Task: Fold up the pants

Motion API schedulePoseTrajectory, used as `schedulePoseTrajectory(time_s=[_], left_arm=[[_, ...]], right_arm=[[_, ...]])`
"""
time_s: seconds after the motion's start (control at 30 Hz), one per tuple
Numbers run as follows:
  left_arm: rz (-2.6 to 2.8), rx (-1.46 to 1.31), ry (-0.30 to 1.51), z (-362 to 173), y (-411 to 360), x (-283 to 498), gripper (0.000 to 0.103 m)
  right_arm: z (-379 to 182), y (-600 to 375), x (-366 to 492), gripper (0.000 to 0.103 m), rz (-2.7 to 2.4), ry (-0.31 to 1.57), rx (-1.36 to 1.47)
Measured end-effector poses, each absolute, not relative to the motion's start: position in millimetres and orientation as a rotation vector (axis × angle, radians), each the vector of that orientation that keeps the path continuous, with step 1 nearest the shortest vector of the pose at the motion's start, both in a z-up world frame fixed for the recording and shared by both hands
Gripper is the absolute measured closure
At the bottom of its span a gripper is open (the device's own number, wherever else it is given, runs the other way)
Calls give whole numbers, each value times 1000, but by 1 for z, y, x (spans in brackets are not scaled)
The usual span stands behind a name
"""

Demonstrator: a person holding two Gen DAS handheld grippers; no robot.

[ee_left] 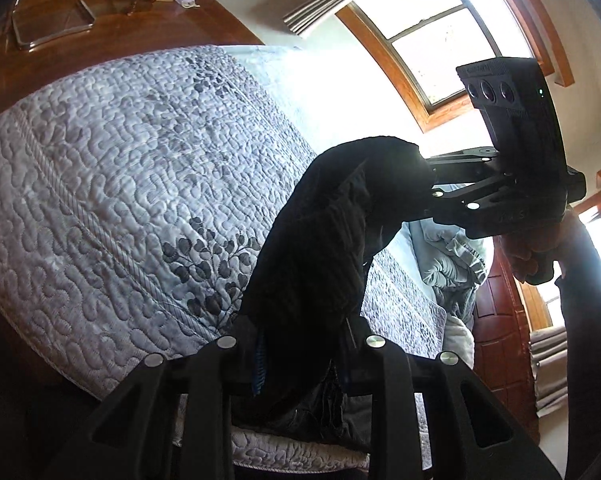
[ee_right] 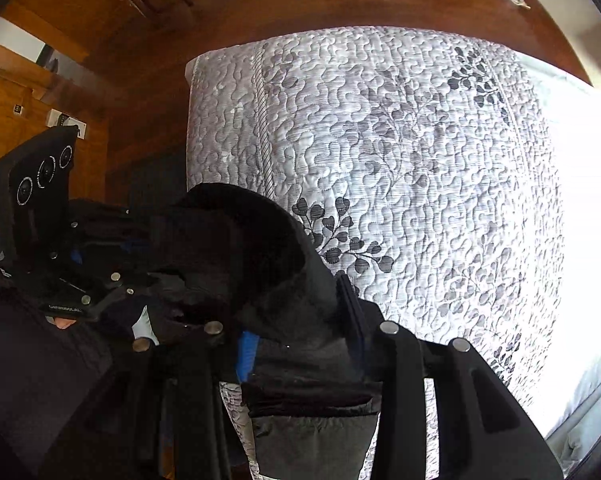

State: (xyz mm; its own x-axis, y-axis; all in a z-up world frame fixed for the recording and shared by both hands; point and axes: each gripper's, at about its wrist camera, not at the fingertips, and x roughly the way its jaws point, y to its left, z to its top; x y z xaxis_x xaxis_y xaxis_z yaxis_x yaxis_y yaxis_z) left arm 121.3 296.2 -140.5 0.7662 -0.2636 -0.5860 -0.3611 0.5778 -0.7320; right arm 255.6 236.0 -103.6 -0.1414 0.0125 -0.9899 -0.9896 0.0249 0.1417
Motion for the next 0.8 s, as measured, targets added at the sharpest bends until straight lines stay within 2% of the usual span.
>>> schedulePoseTrajectory(time_s=[0.8], left_arm=[[-25, -739, 779, -64, 205, 139, 77]], right_arm=[[-34, 130, 249, 69, 1163, 1208, -1044]])
